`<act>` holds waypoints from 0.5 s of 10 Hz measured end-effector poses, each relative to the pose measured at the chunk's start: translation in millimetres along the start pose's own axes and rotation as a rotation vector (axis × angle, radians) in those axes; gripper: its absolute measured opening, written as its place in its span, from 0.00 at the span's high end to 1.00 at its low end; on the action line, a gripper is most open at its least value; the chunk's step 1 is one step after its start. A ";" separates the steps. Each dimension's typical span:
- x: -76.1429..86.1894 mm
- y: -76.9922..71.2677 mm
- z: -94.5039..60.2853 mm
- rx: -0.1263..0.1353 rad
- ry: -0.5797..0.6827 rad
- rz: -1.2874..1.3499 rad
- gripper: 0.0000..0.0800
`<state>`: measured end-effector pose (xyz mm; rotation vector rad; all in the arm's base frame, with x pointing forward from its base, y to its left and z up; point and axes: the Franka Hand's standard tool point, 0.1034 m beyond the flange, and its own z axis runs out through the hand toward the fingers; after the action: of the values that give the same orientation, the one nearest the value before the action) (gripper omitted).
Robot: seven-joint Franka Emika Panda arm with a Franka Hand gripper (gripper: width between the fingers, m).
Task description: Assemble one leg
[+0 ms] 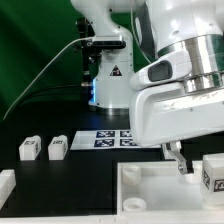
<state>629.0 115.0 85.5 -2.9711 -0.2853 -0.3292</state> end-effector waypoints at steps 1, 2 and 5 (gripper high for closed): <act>3.1 -1.2 -1.6 0.013 -0.059 0.003 0.19; -1.6 -4.7 -2.0 0.034 -0.169 0.006 0.19; 6.3 -4.6 -5.3 0.073 -0.374 0.008 0.19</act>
Offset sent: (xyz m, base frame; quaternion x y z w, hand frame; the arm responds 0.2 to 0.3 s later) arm 0.0154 -0.0104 0.0016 -0.0028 -0.2797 0.0165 0.9599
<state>633.0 119.8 92.6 -2.9413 -0.3158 0.2380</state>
